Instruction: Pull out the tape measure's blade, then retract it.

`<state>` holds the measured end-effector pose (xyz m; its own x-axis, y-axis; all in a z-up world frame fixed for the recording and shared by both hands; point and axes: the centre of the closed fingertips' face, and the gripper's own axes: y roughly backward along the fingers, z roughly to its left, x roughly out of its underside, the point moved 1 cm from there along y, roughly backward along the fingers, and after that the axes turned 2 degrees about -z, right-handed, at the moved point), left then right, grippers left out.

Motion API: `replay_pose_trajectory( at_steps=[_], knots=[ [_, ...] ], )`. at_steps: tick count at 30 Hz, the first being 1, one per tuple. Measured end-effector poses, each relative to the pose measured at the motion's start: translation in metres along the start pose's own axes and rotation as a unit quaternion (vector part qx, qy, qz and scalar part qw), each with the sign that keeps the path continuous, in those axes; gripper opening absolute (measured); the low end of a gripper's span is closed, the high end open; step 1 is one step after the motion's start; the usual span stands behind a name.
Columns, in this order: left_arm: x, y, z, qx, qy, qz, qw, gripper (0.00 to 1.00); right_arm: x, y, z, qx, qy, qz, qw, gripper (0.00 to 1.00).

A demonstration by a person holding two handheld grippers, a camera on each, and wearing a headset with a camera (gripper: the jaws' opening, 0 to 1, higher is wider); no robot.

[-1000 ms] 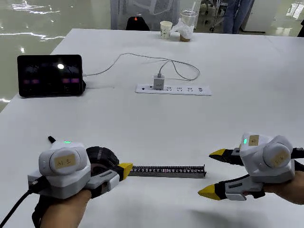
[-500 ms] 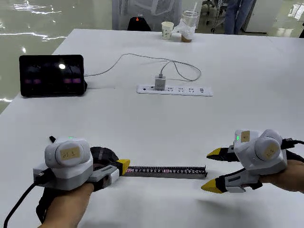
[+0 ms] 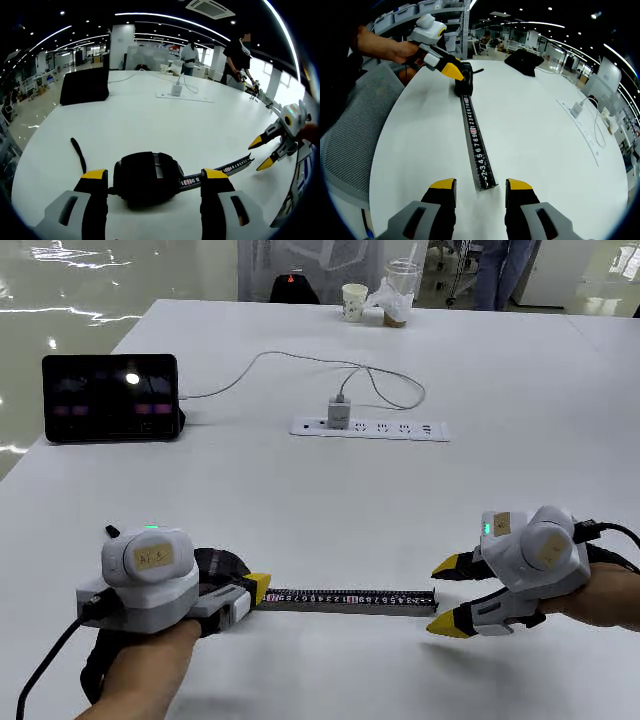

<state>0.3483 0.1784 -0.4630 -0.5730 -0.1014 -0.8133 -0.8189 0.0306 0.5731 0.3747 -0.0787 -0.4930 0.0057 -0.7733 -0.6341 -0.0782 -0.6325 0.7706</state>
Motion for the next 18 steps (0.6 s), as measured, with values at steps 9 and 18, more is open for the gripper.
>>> replay_pose_trajectory(
  at_steps=[9, 18],
  knots=[
    [0.003, -0.005, 0.003, -0.004, 0.011, 0.011, 0.9999, 0.67, 0.004, -0.007, -0.005, -0.014, 0.019, 0.018, 0.9995, 0.29],
    [0.004, -0.008, 0.004, -0.007, 0.019, 0.014, 0.9997, 0.64, 0.008, -0.011, -0.006, -0.027, 0.028, 0.030, 0.9988, 0.22]
  ],
)
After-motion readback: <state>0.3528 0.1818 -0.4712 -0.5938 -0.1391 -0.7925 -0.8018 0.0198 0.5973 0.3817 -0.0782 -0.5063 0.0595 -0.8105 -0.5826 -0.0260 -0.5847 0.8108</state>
